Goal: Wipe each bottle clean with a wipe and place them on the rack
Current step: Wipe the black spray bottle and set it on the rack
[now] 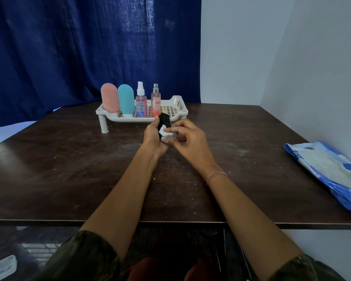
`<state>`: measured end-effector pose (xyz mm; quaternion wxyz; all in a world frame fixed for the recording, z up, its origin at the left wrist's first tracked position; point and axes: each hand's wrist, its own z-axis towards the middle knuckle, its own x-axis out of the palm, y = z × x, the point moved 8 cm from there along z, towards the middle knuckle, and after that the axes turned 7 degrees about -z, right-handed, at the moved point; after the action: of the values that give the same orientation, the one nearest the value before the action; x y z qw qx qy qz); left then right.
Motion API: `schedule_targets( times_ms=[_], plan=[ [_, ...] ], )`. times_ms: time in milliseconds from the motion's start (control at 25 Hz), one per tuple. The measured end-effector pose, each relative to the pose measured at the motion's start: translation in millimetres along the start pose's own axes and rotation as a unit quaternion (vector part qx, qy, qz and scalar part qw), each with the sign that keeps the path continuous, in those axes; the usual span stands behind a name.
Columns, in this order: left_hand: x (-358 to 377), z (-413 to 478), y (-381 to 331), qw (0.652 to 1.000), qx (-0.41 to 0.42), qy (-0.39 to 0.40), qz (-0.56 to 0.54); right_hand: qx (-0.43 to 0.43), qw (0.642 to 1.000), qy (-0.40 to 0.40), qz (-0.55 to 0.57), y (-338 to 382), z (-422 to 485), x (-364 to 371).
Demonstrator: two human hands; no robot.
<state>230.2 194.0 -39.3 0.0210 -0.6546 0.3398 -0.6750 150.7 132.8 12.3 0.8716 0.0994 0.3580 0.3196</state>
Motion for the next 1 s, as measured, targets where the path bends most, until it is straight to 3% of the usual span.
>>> schedule_targets(
  times_ms=[160,400,760,880,1000],
  plan=[
    [5.0,0.2,4.8,1.0,0.005,0.012,-0.017,0.015,0.998,-0.039,-0.036,-1.8,0.3,-6.2],
    [14.5,-3.6,8.2,0.999,0.015,0.016,-0.04,0.058,0.994,-0.088,0.033,-15.7,-0.7,-15.9],
    [16.6,-8.2,8.5,0.998,0.035,0.002,-0.054,0.073,0.992,-0.084,0.058,-22.8,-0.7,-13.2],
    [16.4,-6.6,8.3,0.998,0.03,0.001,-0.055,0.09,0.988,-0.081,0.097,-26.7,-0.8,-12.6],
    [9.5,-4.9,6.8,0.998,0.042,-0.035,-0.04,0.152,0.971,-0.031,0.182,-37.5,-0.2,-0.8]
  ],
)
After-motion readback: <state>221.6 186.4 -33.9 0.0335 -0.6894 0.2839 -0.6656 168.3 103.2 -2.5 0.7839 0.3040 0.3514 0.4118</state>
